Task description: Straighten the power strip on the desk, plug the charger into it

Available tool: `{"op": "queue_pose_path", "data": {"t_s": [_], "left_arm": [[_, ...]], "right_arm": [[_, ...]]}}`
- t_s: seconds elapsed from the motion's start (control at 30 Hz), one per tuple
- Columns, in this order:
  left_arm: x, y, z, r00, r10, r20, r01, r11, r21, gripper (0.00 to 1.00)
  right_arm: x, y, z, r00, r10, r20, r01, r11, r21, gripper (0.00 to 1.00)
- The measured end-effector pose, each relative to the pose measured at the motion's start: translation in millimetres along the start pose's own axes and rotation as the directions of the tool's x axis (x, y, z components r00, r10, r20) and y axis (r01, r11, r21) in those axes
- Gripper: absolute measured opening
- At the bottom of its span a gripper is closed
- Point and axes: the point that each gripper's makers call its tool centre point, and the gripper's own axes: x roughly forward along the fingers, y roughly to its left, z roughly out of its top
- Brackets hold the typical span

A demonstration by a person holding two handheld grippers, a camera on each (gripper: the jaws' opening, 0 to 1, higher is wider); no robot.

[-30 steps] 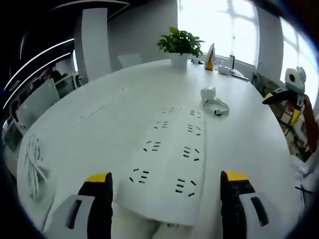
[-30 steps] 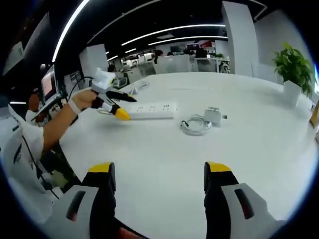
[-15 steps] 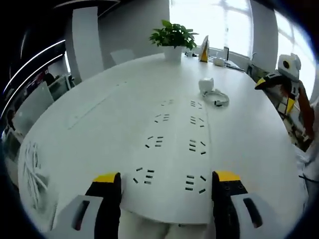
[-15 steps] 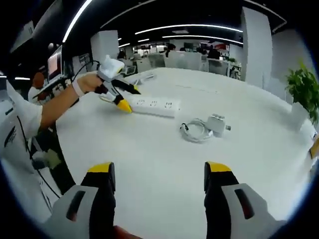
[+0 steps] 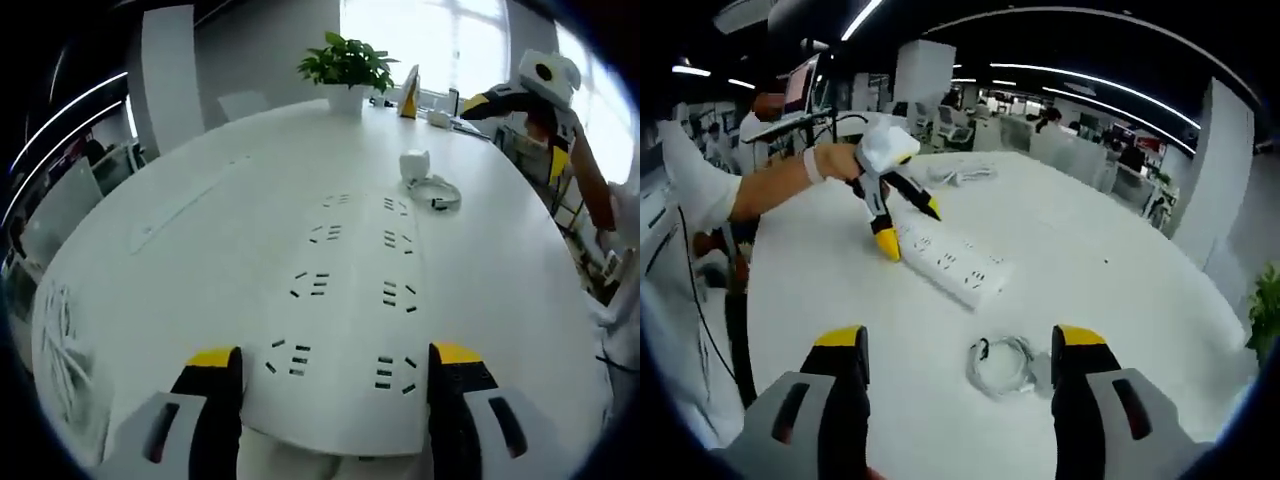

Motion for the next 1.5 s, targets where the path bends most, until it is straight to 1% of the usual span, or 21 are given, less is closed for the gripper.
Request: {"op": "queue_pose_path", "data": {"t_s": [0.03, 0.07, 0.1, 0.17, 0.27, 0.37, 0.53, 0.6, 0.77, 0.8, 0.87, 0.93, 1.0, 1.03, 1.1, 1.17, 1.33, 1.37, 1.4, 1.43, 1.5], "left_arm": [[0, 0.1, 0.1, 1.0, 0.0, 0.001, 0.0, 1.0, -0.001, 0.76], [0, 0.0, 0.1, 1.0, 0.0, 0.002, 0.0, 1.0, 0.001, 0.76], [0, 0.0, 0.4, 1.0, -0.002, 0.001, 0.002, 1.0, 0.002, 0.76], [1, 0.0, 0.5, 1.0, -0.005, -0.002, 0.005, 1.0, 0.003, 0.76], [1, -1.1, -0.1, 1.0, -0.013, -0.005, 0.013, 1.0, 0.005, 0.76], [1, -0.5, 0.5, 1.0, -0.012, 0.003, 0.012, 1.0, 0.007, 0.76], [2, -0.4, 1.5, 1.0, -0.017, 0.001, 0.017, 1.0, 0.012, 0.76], [2, -0.8, 1.5, 1.0, -0.019, 0.0, 0.019, 1.0, 0.012, 0.76], [3, 0.7, 2.8, 1.0, -0.017, 0.011, 0.017, 1.0, 0.013, 0.76], [3, 0.9, 2.9, 1.0, -0.017, 0.012, 0.017, 1.0, 0.014, 0.76], [3, 1.5, 3.4, 1.0, -0.021, 0.014, 0.021, 1.0, 0.016, 0.76], [4, 1.8, 3.7, 1.0, -0.024, 0.016, 0.024, 1.0, 0.017, 0.76], [4, 2.0, 4.0, 1.0, -0.025, 0.015, 0.025, 1.0, 0.017, 0.76], [4, 2.1, 4.0, 1.0, -0.026, 0.013, 0.025, 1.0, 0.017, 0.76], [4, 2.2, 4.1, 1.0, -0.026, 0.008, 0.026, 0.999, 0.018, 0.76], [4, 2.2, 4.0, 1.0, -0.027, 0.006, 0.027, 0.999, 0.019, 0.76], [4, -0.1, 2.7, 1.0, -0.025, 0.002, 0.025, 1.0, 0.019, 0.76], [4, -0.5, 2.5, 1.0, -0.025, 0.0, 0.025, 1.0, 0.019, 0.76], [4, -0.5, 2.5, 1.0, -0.025, -0.002, 0.025, 0.999, 0.019, 0.76], [4, -0.3, 2.5, 1.0, -0.025, -0.004, 0.025, 1.0, 0.019, 0.76], [4, -0.8, 2.1, 1.0, -0.025, -0.005, 0.025, 1.0, 0.019, 0.76]], "right_arm": [[7, -3, 1.3, 1.0, 0.013, -0.01, -0.013, 1.0, -0.013, 0.73], [20, -6, 2.4, 0.998, 0.05, -0.033, -0.051, 0.998, -0.031, 0.73], [26, -6, 2.9, 0.996, 0.075, -0.044, -0.076, 0.996, -0.035, 0.73], [48, -10, 4.5, 0.988, 0.134, -0.074, -0.139, 0.988, -0.068, 0.73], [73, -23, 8.8, 0.985, 0.15, -0.089, -0.158, 0.982, -0.1, 0.74], [89, -28, 10.7, 0.978, 0.184, -0.101, -0.195, 0.974, -0.118, 0.74], [103, -33, 12.4, 0.971, 0.212, -0.109, -0.228, 0.96, -0.163, 0.74], [109, -29, 17.1, 0.961, 0.26, -0.099, -0.275, 0.943, -0.19, 0.75], [130, -26, 18.6, 0.938, 0.302, -0.172, -0.341, 0.895, -0.287, 0.75], [134, -23, 19.0, 0.927, 0.325, -0.189, -0.369, 0.884, -0.287, 0.75], [138, -17, 20.4, 0.915, 0.353, -0.197, -0.398, 0.873, -0.281, 0.73], [142, -10, 14.8, 0.887, 0.391, -0.246, -0.452, 0.844, -0.288, 0.72], [146, -12, 11.3, 0.883, 0.378, -0.278, -0.455, 0.834, -0.312, 0.72], [147, -12, 10.7, 0.882, 0.377, -0.282, -0.457, 0.831, -0.318, 0.72], [148, -13, 8.6, 0.874, 0.382, -0.3, -0.468, 0.826, -0.314, 0.72], [145, -12, 4.1, 0.86, 0.39, -0.328, -0.49, 0.809, -0.325, 0.7], [148, -11, 3.1, 0.859, 0.397, -0.324, -0.494, 0.809, -0.318, 0.68], [149, -11, 2.5, 0.859, 0.397, -0.323, -0.494, 0.809, -0.318, 0.67], [151, -11, 0.6, 0.857, 0.394, -0.331, -0.496, 0.806, -0.324, 0.66], [152, -12, -0.4, 0.861, 0.38, -0.338, -0.489, 0.802, -0.344, 0.64], [152, -12, 0.4, 0.86, 0.381, -0.34, -0.492, 0.798, -0.348, 0.64]]}}
